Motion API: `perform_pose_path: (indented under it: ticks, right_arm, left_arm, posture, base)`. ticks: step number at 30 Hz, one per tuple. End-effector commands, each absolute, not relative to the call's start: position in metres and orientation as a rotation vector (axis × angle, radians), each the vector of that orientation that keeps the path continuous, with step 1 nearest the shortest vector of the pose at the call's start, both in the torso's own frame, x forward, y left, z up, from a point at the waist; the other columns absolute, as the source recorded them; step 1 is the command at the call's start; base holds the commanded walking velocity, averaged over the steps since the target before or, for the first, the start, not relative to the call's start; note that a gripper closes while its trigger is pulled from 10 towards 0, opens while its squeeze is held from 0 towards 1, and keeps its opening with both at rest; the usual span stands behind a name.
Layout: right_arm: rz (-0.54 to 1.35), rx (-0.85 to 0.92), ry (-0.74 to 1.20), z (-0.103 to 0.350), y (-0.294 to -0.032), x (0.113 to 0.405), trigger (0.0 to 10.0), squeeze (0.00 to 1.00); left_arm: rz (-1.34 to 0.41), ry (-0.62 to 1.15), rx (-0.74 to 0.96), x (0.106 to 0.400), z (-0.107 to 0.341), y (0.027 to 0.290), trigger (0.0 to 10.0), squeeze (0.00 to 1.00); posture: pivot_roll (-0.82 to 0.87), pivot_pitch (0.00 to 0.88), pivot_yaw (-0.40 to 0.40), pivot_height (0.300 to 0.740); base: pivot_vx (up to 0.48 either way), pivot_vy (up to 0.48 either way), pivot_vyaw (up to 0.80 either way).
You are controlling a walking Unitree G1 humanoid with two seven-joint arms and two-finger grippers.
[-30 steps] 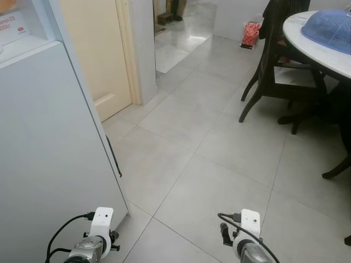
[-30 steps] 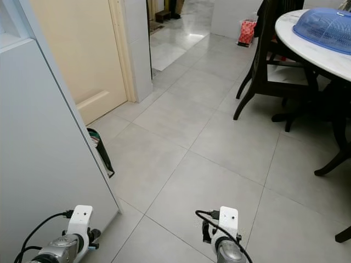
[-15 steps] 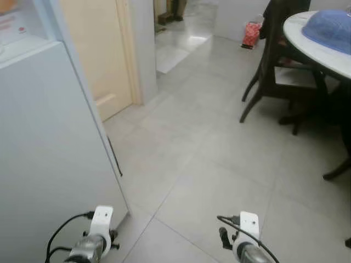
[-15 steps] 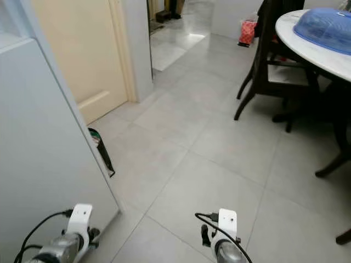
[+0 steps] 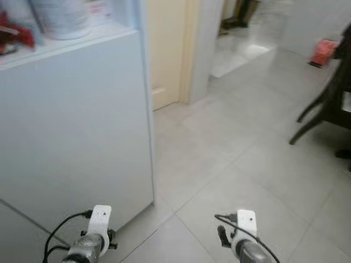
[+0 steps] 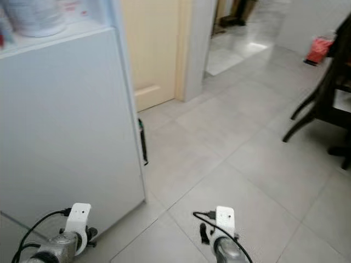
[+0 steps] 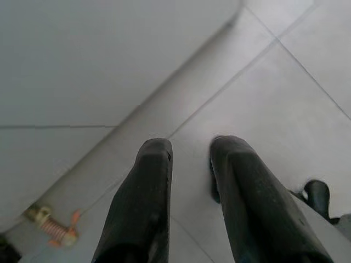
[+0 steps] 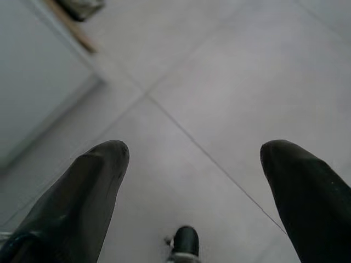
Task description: Restocking fridge
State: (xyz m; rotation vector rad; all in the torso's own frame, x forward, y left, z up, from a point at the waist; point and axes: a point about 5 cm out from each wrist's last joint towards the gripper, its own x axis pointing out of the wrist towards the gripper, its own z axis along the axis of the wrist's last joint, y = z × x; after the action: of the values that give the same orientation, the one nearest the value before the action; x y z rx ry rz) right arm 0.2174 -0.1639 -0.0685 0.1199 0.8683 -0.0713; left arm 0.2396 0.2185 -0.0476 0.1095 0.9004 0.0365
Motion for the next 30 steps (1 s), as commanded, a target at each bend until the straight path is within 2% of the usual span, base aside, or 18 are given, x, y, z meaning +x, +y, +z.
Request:
perform_pose_path:
  ticks: [1, 30]
  right_arm:
    - [-0.084, 0.112, 0.89, -0.0709, -0.1694, 0.213, 10.0, 0.0]
    - [-0.089, 0.112, 0.895, -0.071, -0.1699, 0.2129, 10.0, 0.0]
  left_arm:
    - [0.022, 0.929, 0.115, 0.2342, -0.0522, 0.2149, 10.0, 0.0]
    - [0.031, 0.925, 0.121, 0.2347, -0.0519, 0.2151, 10.0, 0.0]
  posture:
    - [-0.02, 0.0, -0.027, 0.74]
    - [-0.01, 0.0, -0.035, 0.74]
  base:
    - [0.0, 0.0, 0.8]
    - [0.0, 0.0, 0.8]
